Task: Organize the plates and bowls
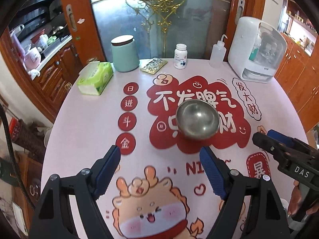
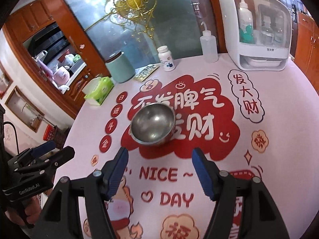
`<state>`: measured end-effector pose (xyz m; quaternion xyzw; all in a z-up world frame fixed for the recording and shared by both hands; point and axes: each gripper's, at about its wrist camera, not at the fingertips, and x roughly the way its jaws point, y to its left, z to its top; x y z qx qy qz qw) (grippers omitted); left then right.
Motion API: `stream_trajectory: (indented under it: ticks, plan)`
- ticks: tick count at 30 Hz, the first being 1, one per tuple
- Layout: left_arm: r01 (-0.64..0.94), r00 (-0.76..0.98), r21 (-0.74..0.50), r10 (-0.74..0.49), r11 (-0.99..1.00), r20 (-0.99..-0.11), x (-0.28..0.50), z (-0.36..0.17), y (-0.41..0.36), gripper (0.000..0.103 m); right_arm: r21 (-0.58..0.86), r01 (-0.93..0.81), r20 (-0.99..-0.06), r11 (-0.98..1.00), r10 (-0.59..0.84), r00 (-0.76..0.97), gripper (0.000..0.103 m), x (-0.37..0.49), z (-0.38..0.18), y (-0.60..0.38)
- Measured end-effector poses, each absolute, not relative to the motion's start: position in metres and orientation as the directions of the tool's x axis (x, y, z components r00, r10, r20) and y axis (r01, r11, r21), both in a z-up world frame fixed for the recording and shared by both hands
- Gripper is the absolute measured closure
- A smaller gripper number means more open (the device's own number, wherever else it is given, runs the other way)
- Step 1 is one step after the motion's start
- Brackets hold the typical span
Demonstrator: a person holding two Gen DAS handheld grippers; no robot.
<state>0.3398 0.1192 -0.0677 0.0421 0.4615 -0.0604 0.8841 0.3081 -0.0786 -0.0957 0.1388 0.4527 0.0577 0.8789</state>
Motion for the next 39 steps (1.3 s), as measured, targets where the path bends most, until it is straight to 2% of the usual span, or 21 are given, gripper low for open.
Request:
stream_trajectory:
  ticks: [4, 12, 26, 33, 37, 39]
  plan:
    - [0.142, 0.573, 0.015, -0.070, 0.990, -0.816, 0.363, -0.077, 0.112, 0.022, 0.285, 0.027, -0.787, 0.958, 0.218, 0.578, 0.037, 0.330, -0.106, -0.078]
    - [0.143, 0.542, -0.100, -0.162, 0.985, -0.824, 0.396, -0.110, 0.106, 0.022, 0.309, 0.065, -0.798, 0.949, 0.222, 0.561, 0.037, 0.356, -0.137, -0.079]
    - [0.133, 0.481, -0.136, -0.184, 0.982, -0.857, 0.426, -0.169, 0.092, 0.024, 0.314, 0.088, -0.817, 0.945, 0.222, 0.532, 0.038, 0.372, -0.184, -0.084]
    - [0.132, 0.438, -0.125, -0.171, 0.983, -0.882, 0.430, -0.189, 0.090, 0.026, 0.321, 0.060, -0.813, 0.945, 0.242, 0.530, 0.054, 0.376, -0.194, -0.080]
    - [0.138, 0.426, -0.134, -0.181, 0.981, -0.886, 0.429, -0.193, 0.090, 0.037, 0.308, 0.060, -0.816, 0.950, 0.231, 0.529, 0.068, 0.376, -0.196, -0.077]
    - [0.134, 0.423, -0.145, -0.189, 0.980, -0.886, 0.427, -0.194, 0.090, 0.038, 0.318, 0.069, -0.815, 0.946, 0.236, 0.530, 0.071, 0.375, -0.197, -0.079]
